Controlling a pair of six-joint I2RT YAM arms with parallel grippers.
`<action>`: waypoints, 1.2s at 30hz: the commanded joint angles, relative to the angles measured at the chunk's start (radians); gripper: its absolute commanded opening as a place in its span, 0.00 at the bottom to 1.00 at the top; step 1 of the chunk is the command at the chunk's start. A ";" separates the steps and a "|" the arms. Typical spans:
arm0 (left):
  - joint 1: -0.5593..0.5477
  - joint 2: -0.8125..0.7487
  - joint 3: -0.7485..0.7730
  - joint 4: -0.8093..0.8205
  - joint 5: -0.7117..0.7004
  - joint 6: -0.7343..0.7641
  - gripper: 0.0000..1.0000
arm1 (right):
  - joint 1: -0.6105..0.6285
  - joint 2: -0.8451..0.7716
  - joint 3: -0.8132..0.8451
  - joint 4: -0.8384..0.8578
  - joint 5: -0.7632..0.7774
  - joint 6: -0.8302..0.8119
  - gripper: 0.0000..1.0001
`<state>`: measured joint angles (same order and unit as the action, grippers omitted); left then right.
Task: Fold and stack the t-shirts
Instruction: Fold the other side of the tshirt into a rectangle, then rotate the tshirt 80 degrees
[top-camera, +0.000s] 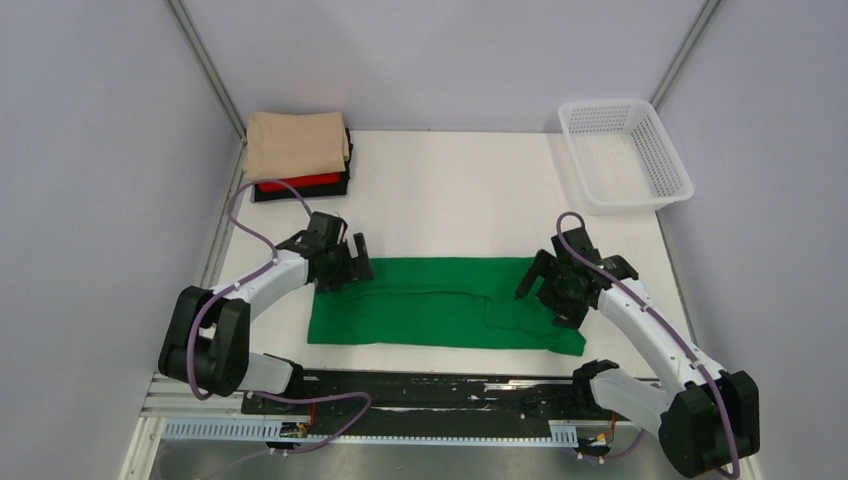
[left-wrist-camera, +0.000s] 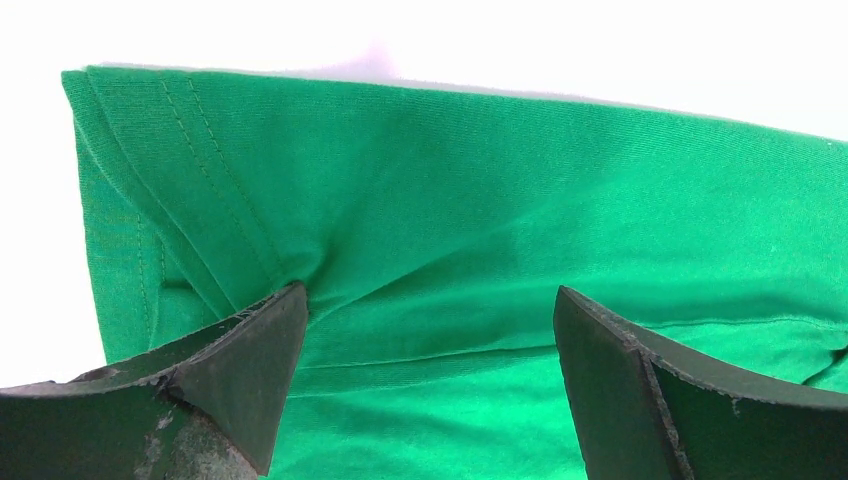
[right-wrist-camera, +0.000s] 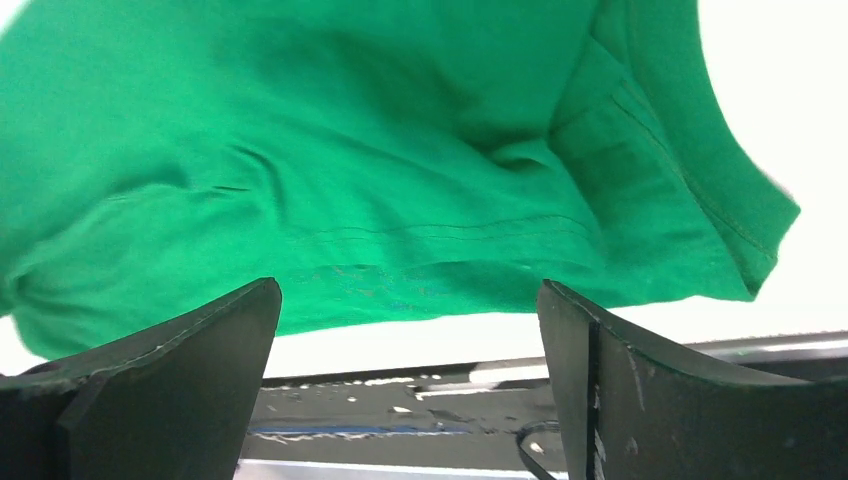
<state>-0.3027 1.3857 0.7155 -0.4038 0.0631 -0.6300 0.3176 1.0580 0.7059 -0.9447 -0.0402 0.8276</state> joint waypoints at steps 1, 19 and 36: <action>0.011 -0.043 -0.024 0.007 -0.015 0.012 1.00 | -0.005 -0.066 0.107 0.100 -0.002 -0.024 1.00; -0.067 -0.128 -0.086 -0.025 0.087 -0.002 1.00 | -0.168 0.364 -0.011 0.625 -0.125 0.076 1.00; -0.413 0.001 -0.051 0.156 0.238 -0.191 1.00 | -0.210 1.325 1.083 0.669 -0.275 -0.016 1.00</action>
<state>-0.6518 1.3258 0.6315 -0.3367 0.2543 -0.7574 0.1013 2.2257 1.6550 -0.2958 -0.2989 0.8158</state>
